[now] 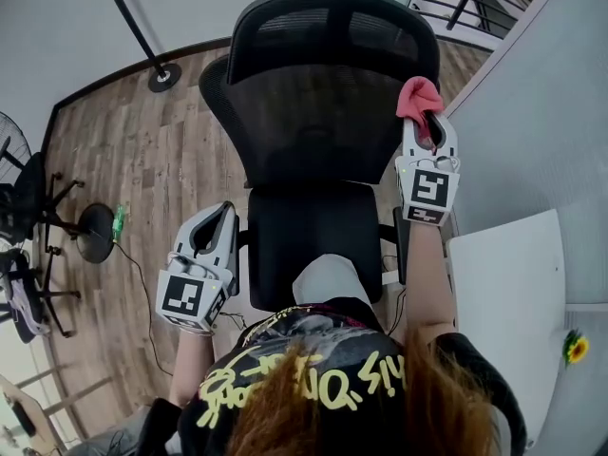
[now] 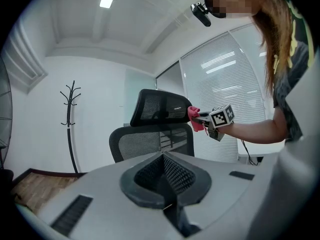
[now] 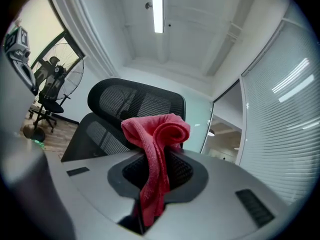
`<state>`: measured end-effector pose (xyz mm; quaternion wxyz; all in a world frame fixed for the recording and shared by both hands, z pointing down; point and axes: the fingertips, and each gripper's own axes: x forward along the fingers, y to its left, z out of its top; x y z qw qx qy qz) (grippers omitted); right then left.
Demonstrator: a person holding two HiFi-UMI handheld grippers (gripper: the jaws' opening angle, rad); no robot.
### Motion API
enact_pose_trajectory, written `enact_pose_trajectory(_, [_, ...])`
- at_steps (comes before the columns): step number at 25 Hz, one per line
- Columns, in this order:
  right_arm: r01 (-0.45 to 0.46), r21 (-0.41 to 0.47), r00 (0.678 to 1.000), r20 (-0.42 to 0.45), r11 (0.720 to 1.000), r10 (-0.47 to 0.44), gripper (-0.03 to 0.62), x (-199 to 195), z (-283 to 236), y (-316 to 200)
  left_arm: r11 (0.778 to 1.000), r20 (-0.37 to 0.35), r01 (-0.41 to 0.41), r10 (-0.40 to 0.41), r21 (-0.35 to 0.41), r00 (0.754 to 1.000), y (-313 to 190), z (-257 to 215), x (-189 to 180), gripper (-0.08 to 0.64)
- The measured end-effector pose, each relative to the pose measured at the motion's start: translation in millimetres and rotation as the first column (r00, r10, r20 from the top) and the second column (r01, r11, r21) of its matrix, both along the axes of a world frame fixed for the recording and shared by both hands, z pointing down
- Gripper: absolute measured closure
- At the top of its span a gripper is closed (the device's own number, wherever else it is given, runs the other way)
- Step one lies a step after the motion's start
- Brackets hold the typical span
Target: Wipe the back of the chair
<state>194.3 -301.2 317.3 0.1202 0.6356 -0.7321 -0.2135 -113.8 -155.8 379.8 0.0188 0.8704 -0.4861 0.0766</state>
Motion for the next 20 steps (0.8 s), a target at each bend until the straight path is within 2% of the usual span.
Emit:
enact_pose_trajectory(15, [0.049,0.004,0.999,0.01,0.999,-0.049,0.531,-31,1,-24,0.999,-0.011,0.031,-0.031,-0.009,0.999,2,6,-11,0.566])
enact_pose_trajectory(20, [0.068,-0.003,0.997,0.038,0.998,-0.068,0.531,-40,2,-32,0.999,-0.012,0.043,-0.043,-0.008,0.999,0,6,-12,0.566])
